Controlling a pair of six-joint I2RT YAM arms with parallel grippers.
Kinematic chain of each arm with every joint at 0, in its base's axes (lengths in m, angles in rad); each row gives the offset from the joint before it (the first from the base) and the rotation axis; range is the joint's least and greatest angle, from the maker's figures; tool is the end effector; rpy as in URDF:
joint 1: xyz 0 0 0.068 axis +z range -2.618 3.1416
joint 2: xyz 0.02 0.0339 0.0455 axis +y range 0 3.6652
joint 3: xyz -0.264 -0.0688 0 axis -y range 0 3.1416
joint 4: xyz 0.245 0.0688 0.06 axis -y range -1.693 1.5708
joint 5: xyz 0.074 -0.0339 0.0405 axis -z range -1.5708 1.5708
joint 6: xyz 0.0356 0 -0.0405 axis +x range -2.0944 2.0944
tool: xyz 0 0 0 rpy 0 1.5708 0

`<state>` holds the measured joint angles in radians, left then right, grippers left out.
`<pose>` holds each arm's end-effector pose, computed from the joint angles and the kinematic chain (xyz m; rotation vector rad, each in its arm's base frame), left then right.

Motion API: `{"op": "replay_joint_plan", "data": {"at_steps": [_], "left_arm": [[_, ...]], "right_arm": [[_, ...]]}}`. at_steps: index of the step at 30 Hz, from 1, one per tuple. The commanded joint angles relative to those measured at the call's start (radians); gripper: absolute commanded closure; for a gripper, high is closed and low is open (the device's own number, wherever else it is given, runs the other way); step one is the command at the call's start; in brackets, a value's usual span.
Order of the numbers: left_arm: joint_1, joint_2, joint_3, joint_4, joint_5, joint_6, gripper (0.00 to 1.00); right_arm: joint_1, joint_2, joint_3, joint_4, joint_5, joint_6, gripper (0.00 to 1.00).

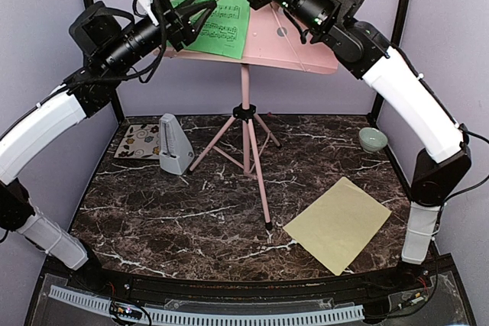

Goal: Set up the instrument practice props

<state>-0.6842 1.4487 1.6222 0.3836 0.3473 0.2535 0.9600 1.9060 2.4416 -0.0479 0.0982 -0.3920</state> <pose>0.2326 -0.2053 0.5338 0.7461 0.7620 -0.5656 0.2229 0.3122 0.5907 -0.6141 0.9084 0.4575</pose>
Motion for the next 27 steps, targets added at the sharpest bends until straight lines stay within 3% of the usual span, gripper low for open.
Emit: {"op": "replay_joint_plan", "data": {"at_steps": [1,5,8,12,23,27], "left_arm": [[0.006,-0.103,0.004,-0.122,-0.151,-0.082,0.42],[0.02,-0.149,0.004,-0.232,-0.255,-0.15,0.38],[0.033,-0.162,0.03,-0.321,-0.408,-0.209,0.36],[0.062,-0.155,0.094,-0.45,-0.502,-0.278,0.31],[0.126,-0.064,0.254,-0.623,-0.524,-0.315,0.25],[0.129,-0.002,0.358,-0.629,-0.489,-0.279,0.18]], "right_arm": [[-0.006,-0.001,-0.002,0.06,0.003,-0.005,0.86],[-0.006,0.004,-0.003,0.082,0.02,-0.015,0.82],[-0.006,0.008,0.001,0.094,0.036,-0.017,0.85],[-0.006,0.004,-0.004,0.095,0.038,-0.016,0.86],[-0.006,-0.05,-0.057,0.106,0.091,-0.002,0.69],[-0.006,-0.069,-0.072,0.127,0.096,0.01,0.61]]}}
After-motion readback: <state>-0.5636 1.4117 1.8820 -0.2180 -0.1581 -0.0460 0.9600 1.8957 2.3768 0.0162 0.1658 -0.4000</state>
